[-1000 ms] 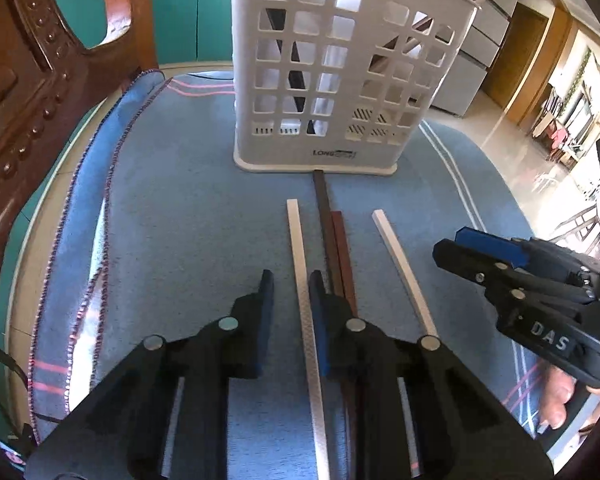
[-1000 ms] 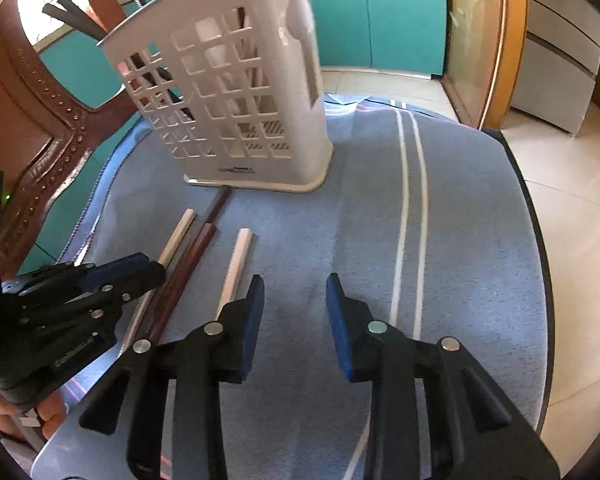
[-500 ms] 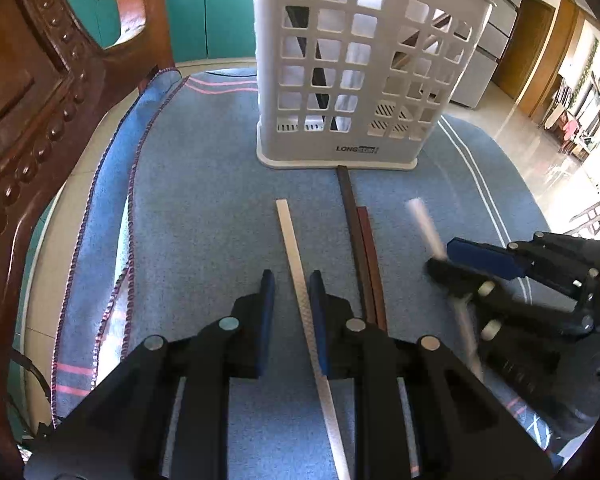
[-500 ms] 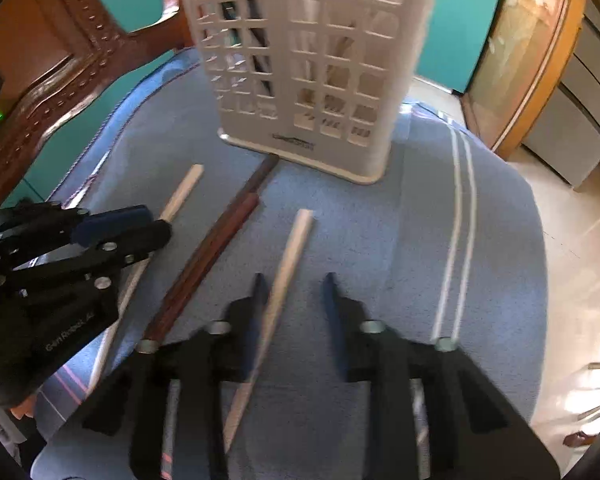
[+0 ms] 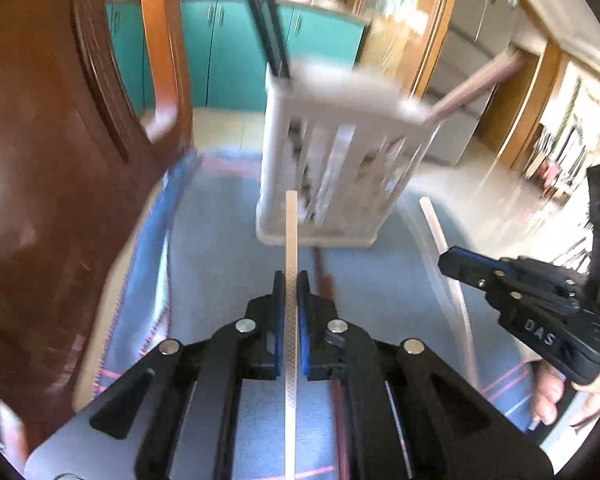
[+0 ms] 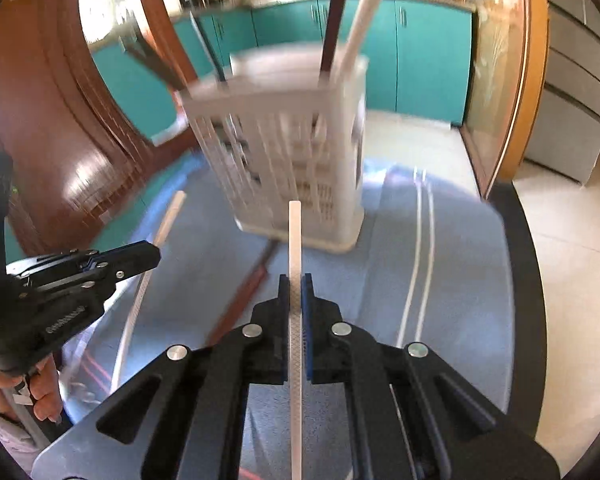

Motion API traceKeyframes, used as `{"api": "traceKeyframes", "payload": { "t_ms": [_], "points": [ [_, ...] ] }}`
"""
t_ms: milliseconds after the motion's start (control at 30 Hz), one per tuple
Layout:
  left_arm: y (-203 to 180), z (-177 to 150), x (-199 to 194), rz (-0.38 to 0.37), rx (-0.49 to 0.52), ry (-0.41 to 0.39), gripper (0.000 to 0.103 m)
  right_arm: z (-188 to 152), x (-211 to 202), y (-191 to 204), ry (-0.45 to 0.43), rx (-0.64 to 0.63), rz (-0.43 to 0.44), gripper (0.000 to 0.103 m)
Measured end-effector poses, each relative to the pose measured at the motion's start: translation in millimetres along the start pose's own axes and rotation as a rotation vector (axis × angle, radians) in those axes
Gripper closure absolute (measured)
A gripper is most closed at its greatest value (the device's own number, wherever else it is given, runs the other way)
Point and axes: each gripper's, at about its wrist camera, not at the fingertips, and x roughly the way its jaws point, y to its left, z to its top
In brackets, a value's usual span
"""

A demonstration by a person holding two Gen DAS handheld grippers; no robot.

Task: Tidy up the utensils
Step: 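Lift both light chopsticks and carry them above the white holder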

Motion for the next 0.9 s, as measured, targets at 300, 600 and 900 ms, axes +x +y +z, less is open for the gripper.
{"api": "traceKeyframes", "payload": {
  "t_ms": [300, 600, 900],
  "points": [
    [-9, 28, -54, 0.013, 0.0, -0.153, 0.096, 29, -67, 0, -0.167, 0.007, 0.075, 0.097],
    [-10, 46, -75, 0.018, 0.011, -0.222, 0.096, 89, -128, -8, -0.472, 0.086, 0.157, 0.097],
    [-12, 97, -111, -0.018, 0.018, -0.35, 0.096, 137, -112, -18, -0.654, 0.091, 0.029, 0.097]
  ]
}}
